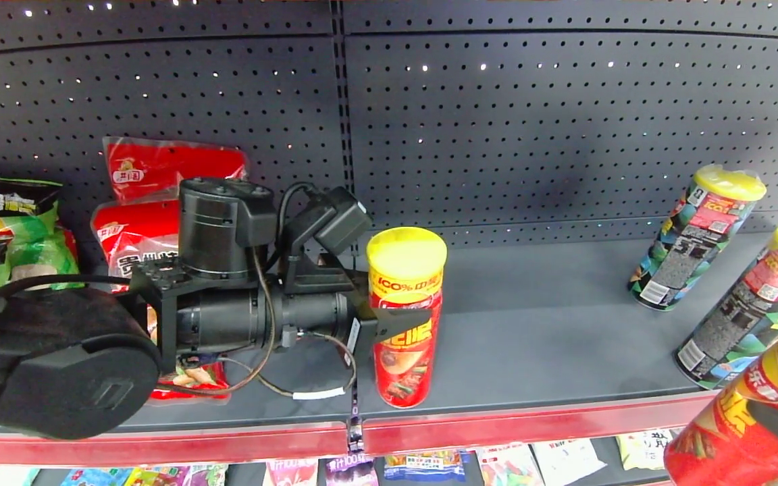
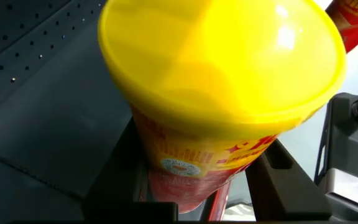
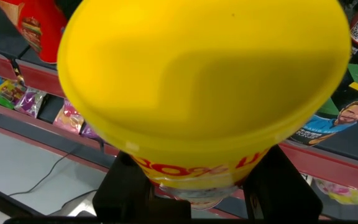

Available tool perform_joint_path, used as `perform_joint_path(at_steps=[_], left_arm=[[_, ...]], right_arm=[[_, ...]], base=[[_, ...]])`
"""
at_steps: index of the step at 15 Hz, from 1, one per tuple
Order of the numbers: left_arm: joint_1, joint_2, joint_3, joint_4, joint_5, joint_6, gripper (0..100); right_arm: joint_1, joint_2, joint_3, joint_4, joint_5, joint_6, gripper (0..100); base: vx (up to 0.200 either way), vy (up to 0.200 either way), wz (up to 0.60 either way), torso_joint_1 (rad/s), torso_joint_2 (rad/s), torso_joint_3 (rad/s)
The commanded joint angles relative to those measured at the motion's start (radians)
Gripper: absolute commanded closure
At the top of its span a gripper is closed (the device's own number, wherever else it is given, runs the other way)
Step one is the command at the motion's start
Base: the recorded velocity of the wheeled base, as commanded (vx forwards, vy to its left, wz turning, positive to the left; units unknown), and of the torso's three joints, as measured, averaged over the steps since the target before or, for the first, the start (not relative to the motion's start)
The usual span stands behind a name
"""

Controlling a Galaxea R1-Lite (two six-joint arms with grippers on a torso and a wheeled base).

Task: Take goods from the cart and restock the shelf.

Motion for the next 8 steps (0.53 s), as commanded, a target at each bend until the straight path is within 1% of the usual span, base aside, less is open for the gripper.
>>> perform_joint_path(at_steps=[1, 8], left_arm=[[-0.001, -0.005, 0.012, 0.000, -0.001, -0.001, 100], [-0.005, -0.013, 0.019, 0.002, 0.001, -0.002, 100]], right_arm=[[0.000, 0.007, 0.000, 0.000, 0.001, 0.001, 100], [0.002, 0.016, -0.002, 0.000, 0.001, 0.001, 100]], base=[[0.000, 0.000, 0.00, 0.000, 0.00, 0.000], [0.000, 0.000, 0.00, 0.000, 0.00, 0.000]])
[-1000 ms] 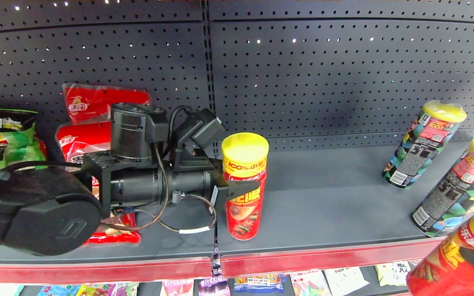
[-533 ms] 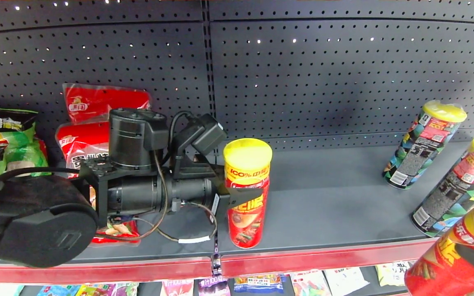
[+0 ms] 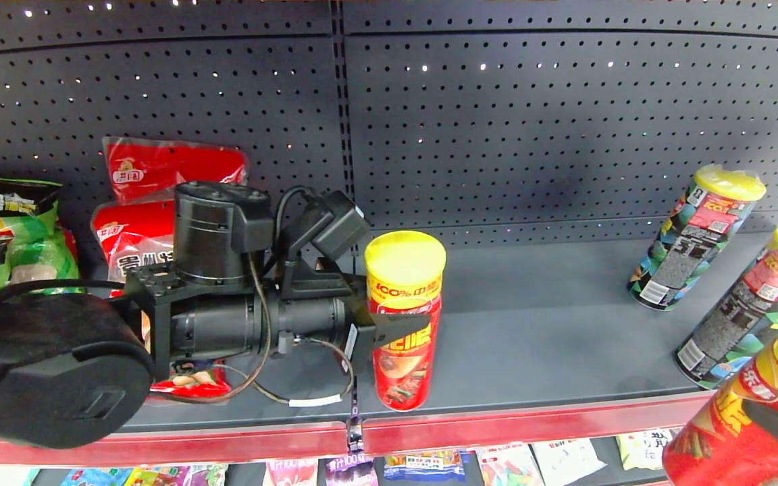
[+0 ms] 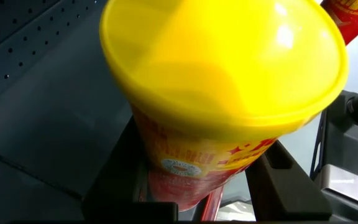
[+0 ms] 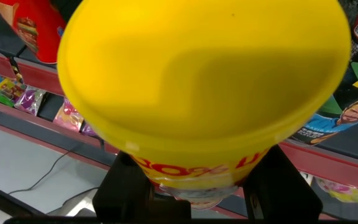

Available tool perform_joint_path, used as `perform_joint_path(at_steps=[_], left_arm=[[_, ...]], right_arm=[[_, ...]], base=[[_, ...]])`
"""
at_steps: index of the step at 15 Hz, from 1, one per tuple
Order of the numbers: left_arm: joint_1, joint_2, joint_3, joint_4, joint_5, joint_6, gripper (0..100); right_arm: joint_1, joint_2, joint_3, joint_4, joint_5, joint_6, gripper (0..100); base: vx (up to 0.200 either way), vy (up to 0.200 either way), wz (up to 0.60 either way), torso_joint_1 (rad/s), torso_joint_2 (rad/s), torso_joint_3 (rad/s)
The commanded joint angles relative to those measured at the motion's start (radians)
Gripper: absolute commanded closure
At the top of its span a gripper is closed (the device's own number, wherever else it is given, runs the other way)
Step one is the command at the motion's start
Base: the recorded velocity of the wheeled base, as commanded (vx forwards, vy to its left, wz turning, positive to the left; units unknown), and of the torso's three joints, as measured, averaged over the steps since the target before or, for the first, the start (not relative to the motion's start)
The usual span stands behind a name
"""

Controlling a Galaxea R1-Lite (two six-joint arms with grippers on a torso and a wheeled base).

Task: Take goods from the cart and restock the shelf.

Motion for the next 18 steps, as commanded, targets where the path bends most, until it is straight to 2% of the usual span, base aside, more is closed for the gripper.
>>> perform_joint_path(at_steps=[1, 7, 12, 15, 18], left_arm=[[0.000, -0.004, 0.004, 0.001, 0.000, 0.000, 100], [0.002, -0.006, 0.040, 0.001, 0.000, 0.000, 100], [0.011, 0.023, -0.002, 0.005, 0.000, -0.002, 100], [0.011, 0.032, -0.030, 0.007, 0.001, -0.029, 100], [0.009, 0.028, -0.024, 0.004, 0.007, -0.029, 100]], right_arm=[[0.000, 0.006, 0.000, -0.002, 0.000, 0.001, 100], [0.000, 0.023, -0.020, -0.002, 0.000, 0.001, 100], [0.000, 0.023, -0.020, 0.000, 0.000, 0.001, 100], [0.000, 0.023, -0.020, 0.000, 0.000, 0.001, 100], [0.000, 0.022, -0.018, 0.000, 0.000, 0.001, 100]], base=[[0.000, 0.000, 0.00, 0.000, 0.00, 0.000], [0.000, 0.000, 0.00, 0.000, 0.00, 0.000], [0.000, 0.000, 0.00, 0.000, 0.00, 0.000], [0.000, 0.000, 0.00, 0.000, 0.00, 0.000], [0.000, 0.000, 0.00, 0.000, 0.00, 0.000]])
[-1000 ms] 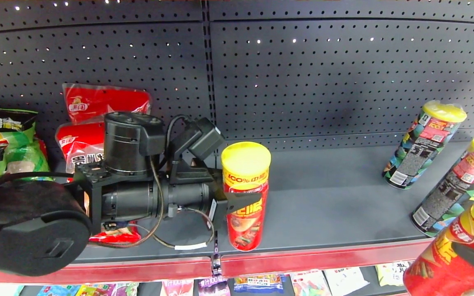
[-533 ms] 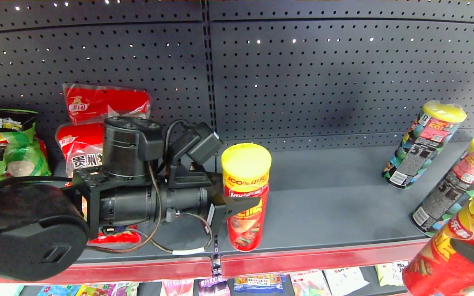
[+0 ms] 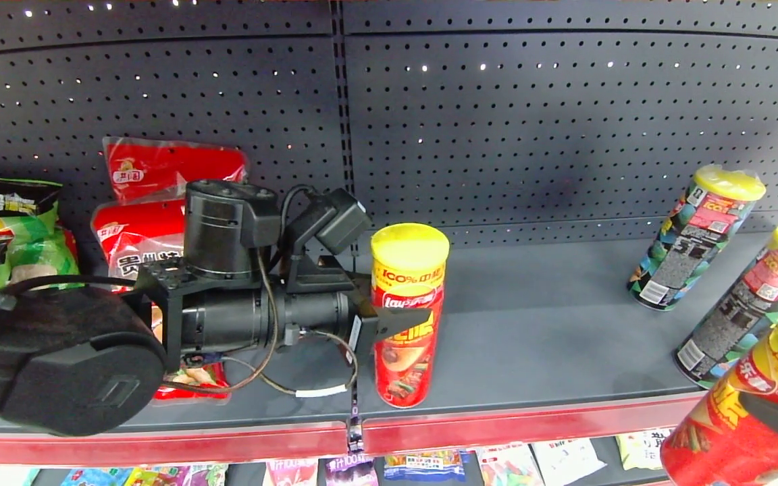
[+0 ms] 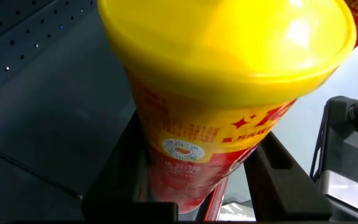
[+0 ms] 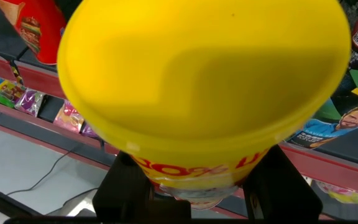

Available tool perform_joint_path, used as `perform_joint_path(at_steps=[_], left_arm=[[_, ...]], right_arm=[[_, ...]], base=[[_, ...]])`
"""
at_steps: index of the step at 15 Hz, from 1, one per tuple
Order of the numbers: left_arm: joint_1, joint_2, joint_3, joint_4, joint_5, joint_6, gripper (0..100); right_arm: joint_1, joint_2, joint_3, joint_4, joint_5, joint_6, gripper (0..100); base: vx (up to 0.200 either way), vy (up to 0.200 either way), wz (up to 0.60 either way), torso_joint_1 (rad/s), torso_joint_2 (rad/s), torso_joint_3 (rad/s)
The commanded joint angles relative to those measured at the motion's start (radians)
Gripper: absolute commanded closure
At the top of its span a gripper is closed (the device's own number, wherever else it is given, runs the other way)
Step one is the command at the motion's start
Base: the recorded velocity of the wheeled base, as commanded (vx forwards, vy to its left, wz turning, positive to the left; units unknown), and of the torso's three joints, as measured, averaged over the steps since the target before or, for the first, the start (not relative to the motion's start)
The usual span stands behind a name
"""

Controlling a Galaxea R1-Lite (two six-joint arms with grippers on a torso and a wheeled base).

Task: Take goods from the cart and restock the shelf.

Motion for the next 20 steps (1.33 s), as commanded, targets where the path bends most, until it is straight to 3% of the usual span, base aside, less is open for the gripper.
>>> perform_joint_path(at_steps=[1, 10, 11, 17, 20], left_arm=[[-0.003, -0.002, 0.009, -0.004, -0.001, 0.002, 100], [-0.026, -0.062, 0.076, -0.007, 0.001, 0.006, 100], [-0.026, -0.066, 0.087, -0.007, 0.001, 0.006, 0], [-0.026, -0.076, 0.096, -0.006, 0.011, 0.005, 0], [0.006, -0.154, 0.224, -0.009, 0.030, 0.002, 0]], right_arm=[[0.000, 0.000, 0.000, 0.000, 0.000, 0.000, 100], [0.002, 0.000, -0.007, 0.000, 0.000, -0.002, 100], [0.002, 0.001, -0.010, 0.000, 0.000, -0.002, 100], [0.003, 0.009, -0.018, 0.000, 0.000, -0.003, 100], [0.048, 0.105, -0.099, -0.002, 0.031, -0.008, 100]], base=[[0.000, 0.000, 0.00, 0.000, 0.00, 0.000], [0.000, 0.000, 0.00, 0.000, 0.00, 0.000], [0.000, 0.000, 0.00, 0.000, 0.00, 0.000], [0.000, 0.000, 0.00, 0.000, 0.00, 0.000], [0.000, 0.000, 0.00, 0.000, 0.00, 0.000]])
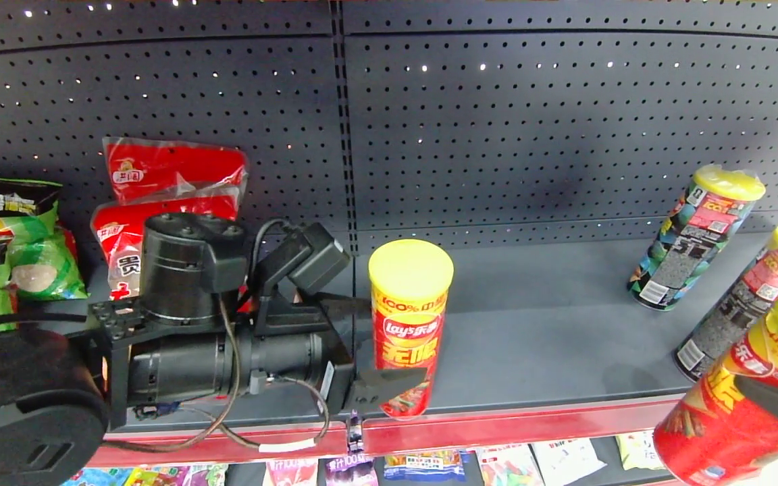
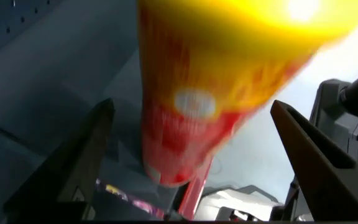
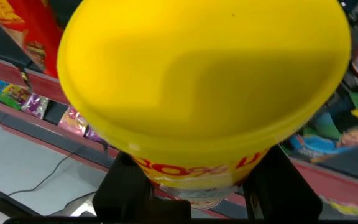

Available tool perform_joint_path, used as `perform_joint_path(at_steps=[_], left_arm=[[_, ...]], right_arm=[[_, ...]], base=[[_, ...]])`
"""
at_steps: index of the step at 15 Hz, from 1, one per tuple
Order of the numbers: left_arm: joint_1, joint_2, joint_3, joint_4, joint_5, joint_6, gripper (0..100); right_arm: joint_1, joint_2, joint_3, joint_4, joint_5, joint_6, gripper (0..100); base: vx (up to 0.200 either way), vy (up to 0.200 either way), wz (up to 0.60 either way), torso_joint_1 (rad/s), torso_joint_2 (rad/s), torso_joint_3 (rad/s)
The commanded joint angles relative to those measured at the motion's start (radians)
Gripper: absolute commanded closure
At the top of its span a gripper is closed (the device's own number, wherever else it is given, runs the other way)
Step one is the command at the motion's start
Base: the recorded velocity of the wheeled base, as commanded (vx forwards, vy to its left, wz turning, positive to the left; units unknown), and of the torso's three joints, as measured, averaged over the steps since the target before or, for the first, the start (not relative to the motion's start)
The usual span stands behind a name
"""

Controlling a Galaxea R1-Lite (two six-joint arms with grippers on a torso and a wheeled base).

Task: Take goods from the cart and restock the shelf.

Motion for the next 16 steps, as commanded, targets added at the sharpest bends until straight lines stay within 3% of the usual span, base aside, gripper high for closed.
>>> perform_joint_path(at_steps=[1, 3, 6, 8, 11, 16], left_arm=[[0.031, -0.076, 0.078, -0.002, 0.003, 0.000, 0], [0.073, -0.133, 0.123, -0.001, 0.001, -0.003, 0], [0.102, -0.217, 0.219, 0.001, 0.001, -0.005, 0], [0.111, -0.274, 0.276, -0.001, 0.003, -0.028, 0], [0.125, -0.321, 0.281, 0.001, 0.029, -0.066, 0], [0.140, -0.341, 0.304, 0.004, 0.038, -0.066, 0]], right_arm=[[0.042, 0.105, -0.073, -0.001, 0.024, -0.001, 100], [0.064, 0.246, -0.159, -0.025, 0.062, 0.000, 100], [0.101, 0.456, -0.239, -0.220, 0.094, 0.000, 100], [0.139, 0.567, -0.311, -0.257, 0.097, 0.003, 100], [0.168, 0.711, -0.440, -0.261, 0.136, 0.008, 100], [0.202, 0.939, -0.619, -0.341, 0.169, 0.005, 100]], base=[[0.000, 0.000, 0.00, 0.000, 0.00, 0.000], [0.000, 0.000, 0.00, 0.000, 0.00, 0.000], [0.000, 0.000, 0.00, 0.000, 0.00, 0.000], [0.000, 0.000, 0.00, 0.000, 0.00, 0.000], [0.000, 0.000, 0.00, 0.000, 0.00, 0.000], [0.000, 0.000, 0.00, 0.000, 0.00, 0.000]])
